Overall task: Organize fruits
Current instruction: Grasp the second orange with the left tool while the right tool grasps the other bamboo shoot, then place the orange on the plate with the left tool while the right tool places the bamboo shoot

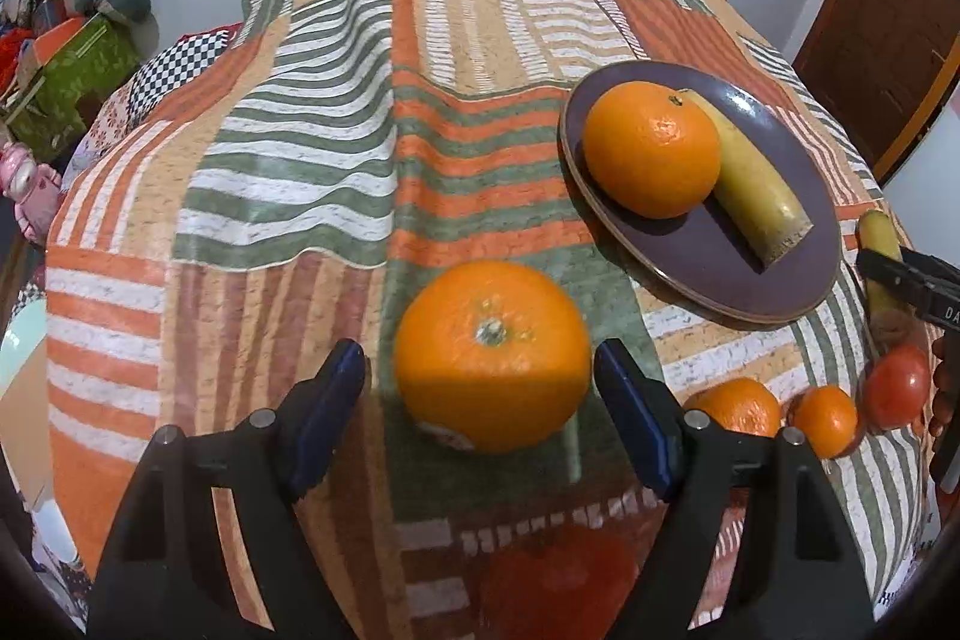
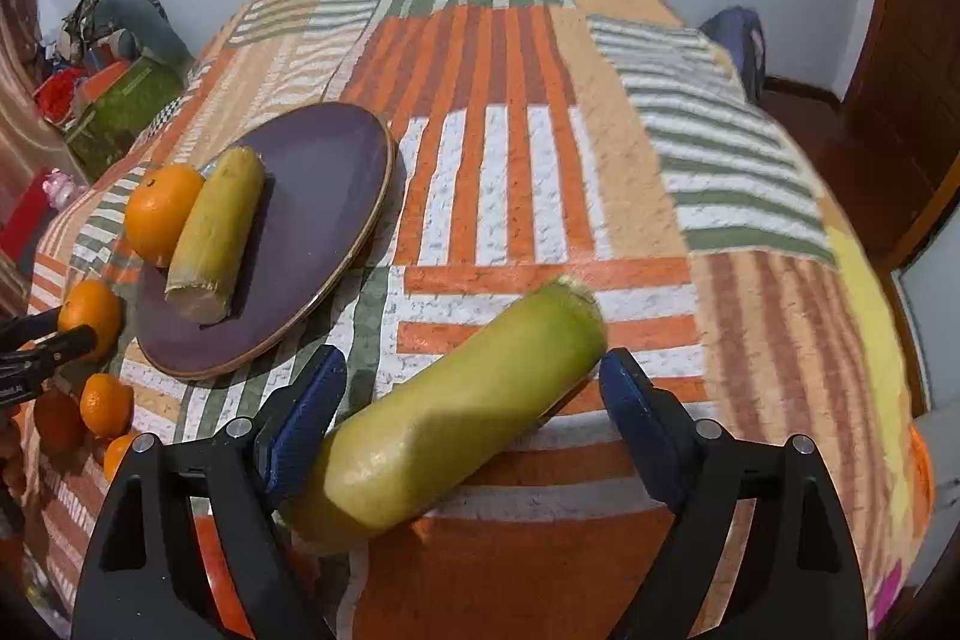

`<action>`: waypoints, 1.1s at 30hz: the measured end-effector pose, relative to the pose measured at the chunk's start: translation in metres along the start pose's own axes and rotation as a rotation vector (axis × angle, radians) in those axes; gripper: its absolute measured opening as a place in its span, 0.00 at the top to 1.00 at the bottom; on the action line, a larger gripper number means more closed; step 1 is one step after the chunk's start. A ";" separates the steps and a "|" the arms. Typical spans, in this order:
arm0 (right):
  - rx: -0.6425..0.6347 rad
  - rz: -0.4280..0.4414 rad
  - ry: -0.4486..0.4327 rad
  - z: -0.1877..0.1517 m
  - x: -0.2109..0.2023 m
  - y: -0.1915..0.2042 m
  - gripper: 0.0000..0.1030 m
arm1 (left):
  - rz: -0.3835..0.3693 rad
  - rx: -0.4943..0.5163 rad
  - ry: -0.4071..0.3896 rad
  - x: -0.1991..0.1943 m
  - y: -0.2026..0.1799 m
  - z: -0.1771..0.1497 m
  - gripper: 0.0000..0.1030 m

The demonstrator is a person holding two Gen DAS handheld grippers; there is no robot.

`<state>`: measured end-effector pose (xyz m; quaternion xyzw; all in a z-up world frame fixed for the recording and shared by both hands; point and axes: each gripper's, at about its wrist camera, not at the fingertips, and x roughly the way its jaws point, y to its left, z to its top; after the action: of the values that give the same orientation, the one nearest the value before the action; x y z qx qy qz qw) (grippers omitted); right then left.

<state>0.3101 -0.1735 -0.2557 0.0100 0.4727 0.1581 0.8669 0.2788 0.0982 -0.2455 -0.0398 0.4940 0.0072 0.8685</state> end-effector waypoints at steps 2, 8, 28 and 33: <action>-0.014 -0.002 0.013 -0.001 0.006 0.002 0.18 | -0.005 0.007 -0.003 0.004 -0.003 0.002 0.25; -0.077 0.050 0.018 -0.001 0.003 0.009 0.54 | 0.018 0.030 -0.021 0.009 -0.006 0.006 0.36; -0.122 0.039 0.057 0.009 0.009 0.015 0.60 | -0.038 0.059 -0.127 -0.034 -0.027 0.022 0.37; -0.084 0.059 0.039 0.015 0.015 0.010 0.68 | -0.066 0.078 -0.128 -0.036 -0.042 0.025 0.37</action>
<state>0.3275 -0.1579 -0.2577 -0.0154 0.4817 0.2033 0.8523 0.2841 0.0588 -0.1989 -0.0217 0.4360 -0.0380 0.8989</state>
